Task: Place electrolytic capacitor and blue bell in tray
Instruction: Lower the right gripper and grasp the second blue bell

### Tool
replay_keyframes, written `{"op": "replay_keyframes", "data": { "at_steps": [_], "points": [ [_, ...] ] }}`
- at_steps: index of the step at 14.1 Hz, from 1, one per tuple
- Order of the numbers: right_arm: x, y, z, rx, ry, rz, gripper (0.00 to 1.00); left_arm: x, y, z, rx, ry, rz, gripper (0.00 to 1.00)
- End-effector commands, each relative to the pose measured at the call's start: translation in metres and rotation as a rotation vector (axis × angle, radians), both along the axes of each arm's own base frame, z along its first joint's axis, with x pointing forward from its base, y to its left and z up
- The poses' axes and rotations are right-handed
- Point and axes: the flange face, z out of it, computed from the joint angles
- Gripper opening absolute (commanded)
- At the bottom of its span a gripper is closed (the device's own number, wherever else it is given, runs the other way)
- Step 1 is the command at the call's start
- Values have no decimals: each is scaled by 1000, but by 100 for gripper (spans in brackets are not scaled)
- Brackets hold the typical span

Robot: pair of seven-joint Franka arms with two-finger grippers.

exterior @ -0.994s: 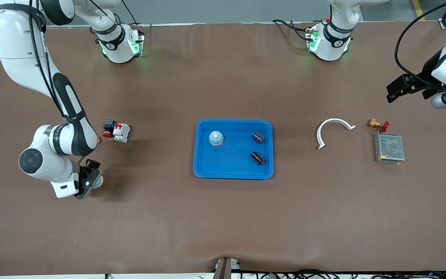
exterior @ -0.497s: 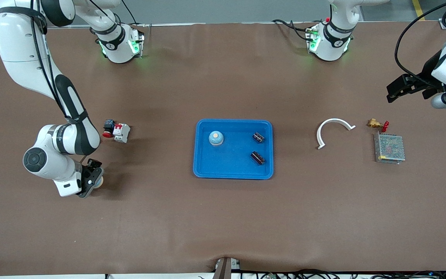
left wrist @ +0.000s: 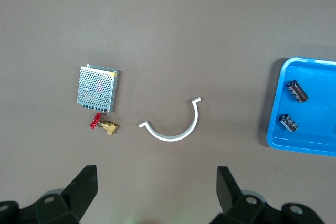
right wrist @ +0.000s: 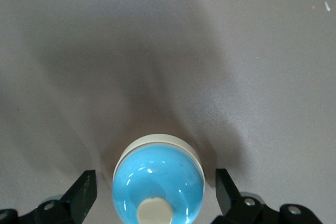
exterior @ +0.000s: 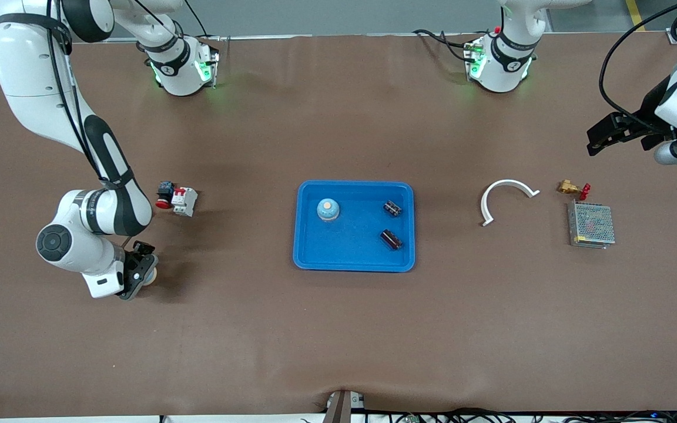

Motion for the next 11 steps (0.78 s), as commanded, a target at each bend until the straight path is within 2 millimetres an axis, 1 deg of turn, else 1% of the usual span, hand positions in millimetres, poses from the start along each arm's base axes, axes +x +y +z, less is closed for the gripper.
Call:
{"op": "replay_keyframes", "data": {
  "at_steps": [1, 2, 3, 5, 6, 8, 11],
  "points": [
    [-2, -6, -1, 7, -9, 10, 100, -2, -1, 5, -22, -13, -11, 100],
    [-2, -6, -1, 8, -9, 10, 86, -2, -1, 5, -22, -12, -10, 100],
    [-2, -6, -1, 8, -9, 9, 68, -2, -1, 5, -22, -12, -10, 100],
    [-1, -6, 0, 9, -12, 4, 56, -2, -1, 6, -22, -15, -10, 100],
    [-1, -5, 0, 19, -9, -9, 54, -2, -1, 5, -22, -12, -10, 100],
    [-1, -1, 1, 41, -5, -33, 53, -1, -1, 4, -22, -12, -8, 100],
    [5, 3, 9, 67, -21, -67, 54, -1, -2, 4, -28, -11, -10, 100]
  ]
}}
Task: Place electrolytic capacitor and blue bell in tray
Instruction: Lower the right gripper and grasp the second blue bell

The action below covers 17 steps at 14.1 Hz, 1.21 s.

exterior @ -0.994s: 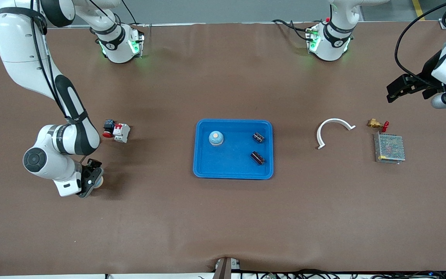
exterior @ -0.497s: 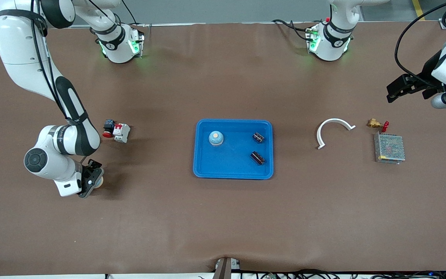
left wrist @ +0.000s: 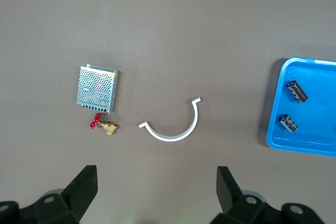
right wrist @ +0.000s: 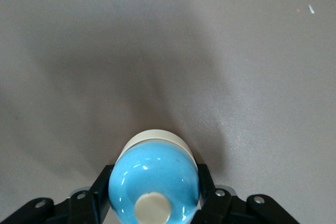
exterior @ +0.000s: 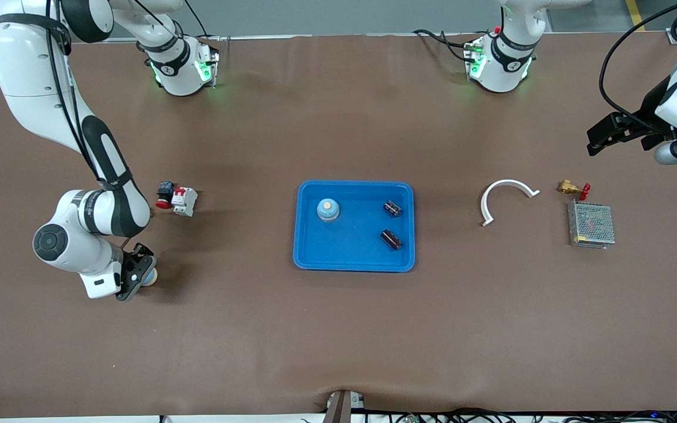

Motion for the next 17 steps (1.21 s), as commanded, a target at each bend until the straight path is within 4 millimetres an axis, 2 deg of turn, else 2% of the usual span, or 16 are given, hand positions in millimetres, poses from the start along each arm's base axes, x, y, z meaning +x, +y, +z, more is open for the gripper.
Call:
{"op": "replay_keyframes", "data": {
  "at_steps": [1, 5, 9, 13, 17],
  "points": [
    [9, 4, 11, 37, -22, -29, 54, -1, -2, 4, -26, -10, -10, 100],
    [15, 12, 23, 47, -24, -70, 54, -1, -3, 3, -28, -9, -11, 100],
    [24, 36, 52, 78, 80, -245, 54, 0, -3, 3, -27, -7, -10, 100],
    [23, 64, 69, 147, 111, -404, 54, -1, 1, 3, -26, -7, -8, 100],
    [13, 132, 104, 136, 147, -559, 54, -1, 0, 6, -28, -13, -7, 100]
  ]
}}
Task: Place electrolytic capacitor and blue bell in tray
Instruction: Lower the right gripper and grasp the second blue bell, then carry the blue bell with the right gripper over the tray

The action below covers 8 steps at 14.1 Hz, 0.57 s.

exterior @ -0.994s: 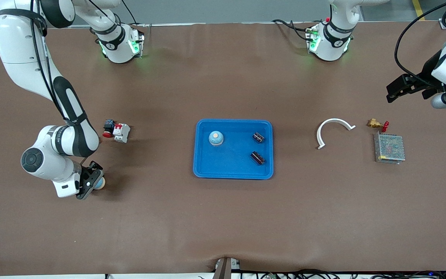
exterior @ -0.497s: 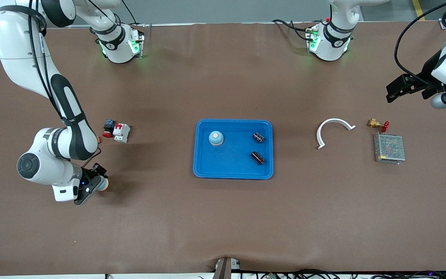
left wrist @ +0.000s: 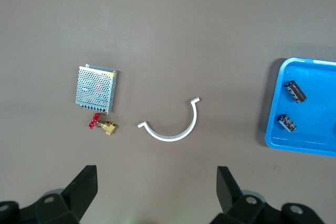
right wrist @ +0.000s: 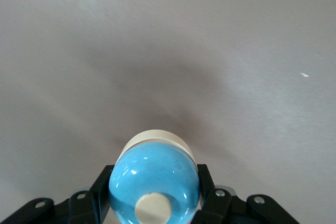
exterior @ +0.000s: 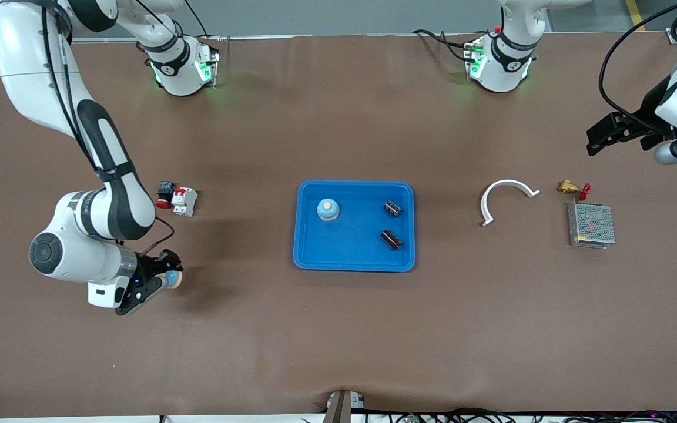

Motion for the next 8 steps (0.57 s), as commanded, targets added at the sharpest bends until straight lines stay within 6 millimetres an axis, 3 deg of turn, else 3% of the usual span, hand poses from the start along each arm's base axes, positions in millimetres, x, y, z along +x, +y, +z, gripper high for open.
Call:
{"op": "replay_keyframes", "data": {
  "at_steps": [1, 5, 8],
  "points": [
    [-14, 53, 35, -3, 45, -124, 54, -2, 0, 6, -32, -13, -6, 100],
    [-42, 155, 74, -22, 63, -270, 54, -1, -1, 4, -35, -9, 3, 100],
    [-62, 213, 78, -37, 68, -358, 54, -3, -2, 7, -33, -12, -1, 100]
  ]
}}
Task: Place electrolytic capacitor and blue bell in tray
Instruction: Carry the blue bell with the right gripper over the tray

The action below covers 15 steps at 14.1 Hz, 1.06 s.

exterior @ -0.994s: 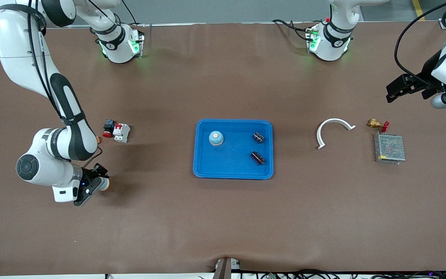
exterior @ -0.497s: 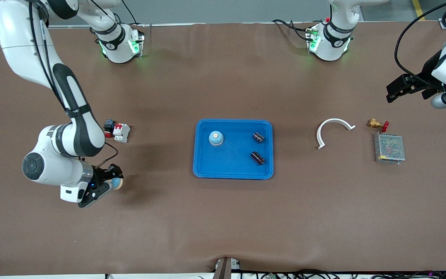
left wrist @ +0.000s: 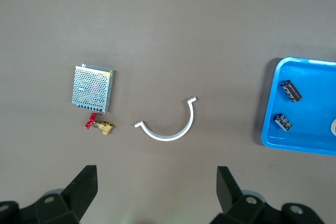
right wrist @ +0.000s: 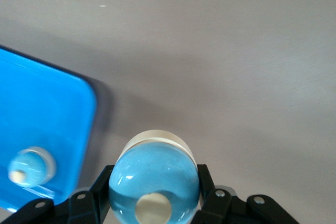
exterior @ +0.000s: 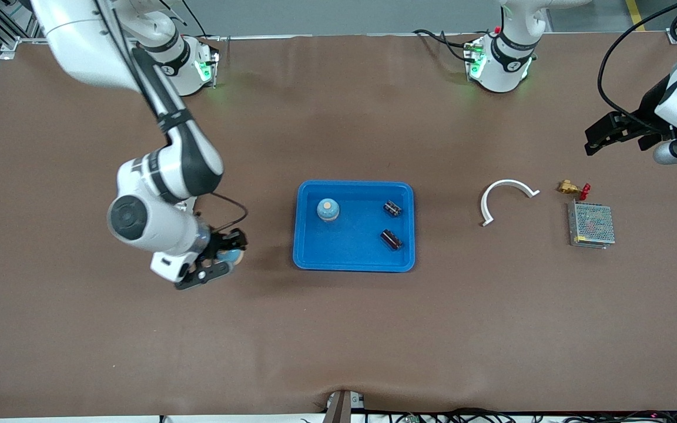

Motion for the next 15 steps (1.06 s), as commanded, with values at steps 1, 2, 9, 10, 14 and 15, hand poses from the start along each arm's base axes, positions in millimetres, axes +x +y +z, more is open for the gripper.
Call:
{"op": "replay_keyframes", "data": {
  "at_steps": [1, 2, 9, 10, 14, 15],
  "points": [
    [-20, 39, 5, -13, 13, -93, 54, -2, -1, 6, -19, -13, -1, 100],
    [-25, 54, 5, -12, 3, -126, 54, -2, 3, 6, -20, -11, -1, 100],
    [-53, 127, -21, -14, -51, -258, 54, -5, 6, 8, -16, -7, 1, 100],
    [-59, 137, -30, -15, -49, -266, 54, -4, 6, 7, -16, -5, 2, 100],
    [-68, 158, -61, -42, -89, -295, 54, -5, 5, 8, -16, -7, -1, 100],
    [-68, 160, -67, -42, -91, -296, 54, -5, 6, 10, -15, -10, 5, 100]
  ]
}}
